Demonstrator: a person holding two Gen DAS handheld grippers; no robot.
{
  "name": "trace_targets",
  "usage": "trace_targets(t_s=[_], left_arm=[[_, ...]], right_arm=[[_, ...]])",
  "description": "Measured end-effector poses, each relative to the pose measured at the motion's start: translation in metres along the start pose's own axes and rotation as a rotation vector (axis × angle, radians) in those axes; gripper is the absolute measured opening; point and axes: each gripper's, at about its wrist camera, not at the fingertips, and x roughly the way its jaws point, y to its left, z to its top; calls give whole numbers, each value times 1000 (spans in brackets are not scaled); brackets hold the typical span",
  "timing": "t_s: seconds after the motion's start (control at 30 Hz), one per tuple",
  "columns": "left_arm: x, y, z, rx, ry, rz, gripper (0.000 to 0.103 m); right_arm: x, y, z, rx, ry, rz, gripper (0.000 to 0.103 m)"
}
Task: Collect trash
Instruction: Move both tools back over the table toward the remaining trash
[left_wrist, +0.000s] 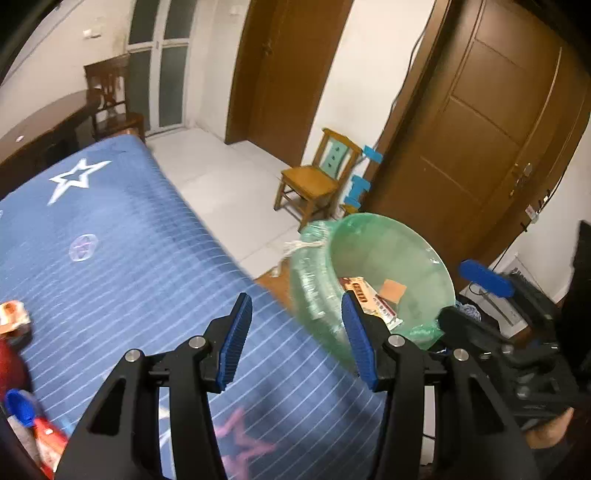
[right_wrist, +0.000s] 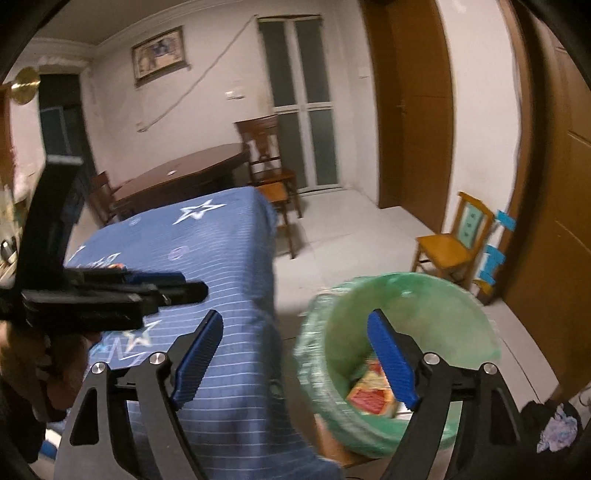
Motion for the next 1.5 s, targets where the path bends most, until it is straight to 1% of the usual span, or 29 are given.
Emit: trace_targets(t_s=[0.07,0.13,0.17,0.23,0.3,0.33,0.37,0.43,0.5,0.57,0.6,0.7,0.77,0.8,0.87,0.93,1.0,1.03,1.1,1.17,1.27,1.3,1.33,1.37,1.47,1.5], left_arm=[[-22,20,-8,-10,-22,17,55],[-42,42,-19,-29,-38,34,57],[-57,63,-28,-49,-51,61,59],[-77,91,-41,-85,-66,112,60],[-105,135,-62,-167,-80,160,60],[-114,149,-69,-196,-85,175,60],[-131,172,-81,-238,-96,211,60],[-154,200,-100,-278,-105,263,60],[-165,221,-116,-288,-79,280,60],[-168,241,-132,-290,-39,279,67],[-168,247,-138,-280,-21,276,67],[-163,262,-152,-208,38,204,67],[-159,272,-156,-188,56,187,67],[-158,278,-157,-196,62,174,67],[-155,286,-160,-224,62,139,67],[-155,285,-163,-192,54,101,67],[-153,283,-167,-147,44,58,67],[-150,282,-167,-134,39,50,67],[-148,284,-168,-105,30,24,67],[-145,284,-170,-72,52,-4,67],[-142,280,-175,-11,88,-21,67],[-141,277,-177,17,96,-15,67],[-140,274,-178,36,99,-11,64],[-140,274,-179,40,97,-13,58],[-140,281,-178,4,74,-30,47],[-141,282,-180,2,68,-33,45]], right_arm=[[6,17,-2,-14,11,35,82],[12,37,-6,-25,21,81,82],[15,44,-8,-31,25,96,82],[22,66,-11,-48,43,146,82],[30,89,-15,-75,63,193,82],[35,97,-16,-87,72,207,82],[39,110,-19,-105,88,228,82],[48,131,-23,-126,113,263,82],[55,150,-27,-138,140,300,82],[63,169,-34,-151,167,336,82],[66,178,-37,-156,180,352,84],[75,195,-48,-160,220,393,84],[79,206,-54,-167,240,405,84],[81,215,-57,-173,249,411,84],[84,226,-59,-168,262,433,84],[88,239,-61,-137,284,493,84],[94,248,-62,-106,307,535,84],[96,254,-64,-97,316,547,84],[101,264,-66,-95,330,555,84],[102,270,-67,-98,338,553,84],[106,276,-69,-93,346,551,84],[106,277,-69,-88,347,553,84],[108,279,-70,-84,348,555,84],[109,280,-69,-77,349,561,84],[116,285,-70,-68,353,567,84],[118,286,-70,-64,356,570,84]])
